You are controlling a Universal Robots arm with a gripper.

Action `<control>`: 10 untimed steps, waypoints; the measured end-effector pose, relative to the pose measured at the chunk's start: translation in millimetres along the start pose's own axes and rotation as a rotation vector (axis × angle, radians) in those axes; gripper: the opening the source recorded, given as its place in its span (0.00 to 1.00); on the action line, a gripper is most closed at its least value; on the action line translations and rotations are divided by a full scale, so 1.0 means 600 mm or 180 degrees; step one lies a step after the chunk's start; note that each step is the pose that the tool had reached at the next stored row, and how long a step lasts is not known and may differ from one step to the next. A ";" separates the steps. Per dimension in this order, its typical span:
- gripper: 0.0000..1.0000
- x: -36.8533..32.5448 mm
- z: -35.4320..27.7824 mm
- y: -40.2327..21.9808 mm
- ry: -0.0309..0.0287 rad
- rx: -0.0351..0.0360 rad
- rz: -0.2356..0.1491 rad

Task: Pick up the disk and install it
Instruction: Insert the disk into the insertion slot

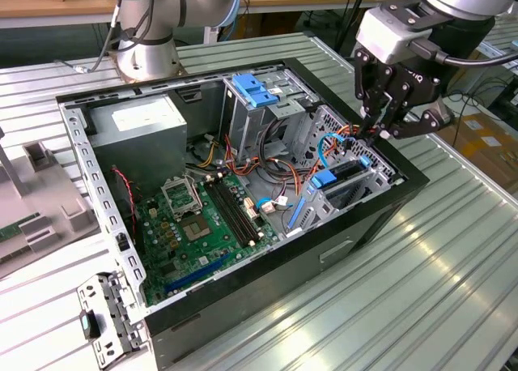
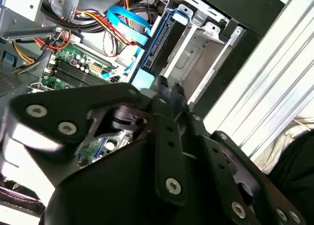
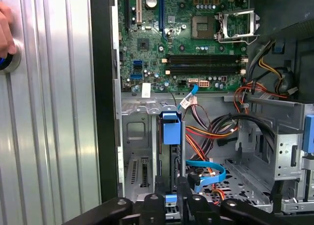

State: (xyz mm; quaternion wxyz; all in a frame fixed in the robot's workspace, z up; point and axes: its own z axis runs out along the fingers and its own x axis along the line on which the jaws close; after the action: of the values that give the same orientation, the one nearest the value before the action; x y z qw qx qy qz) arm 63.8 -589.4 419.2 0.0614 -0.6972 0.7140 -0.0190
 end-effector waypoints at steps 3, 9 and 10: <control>0.11 0.000 0.000 0.000 0.0000 0.0000 -0.0001; 0.11 0.000 0.001 0.000 0.0005 -0.0196 0.0011; 0.11 0.000 0.001 0.000 0.0007 -0.0251 0.0014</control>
State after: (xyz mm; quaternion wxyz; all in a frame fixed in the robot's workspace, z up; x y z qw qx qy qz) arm 63.8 -589.4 418.4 0.0331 -0.6975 0.7157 0.0086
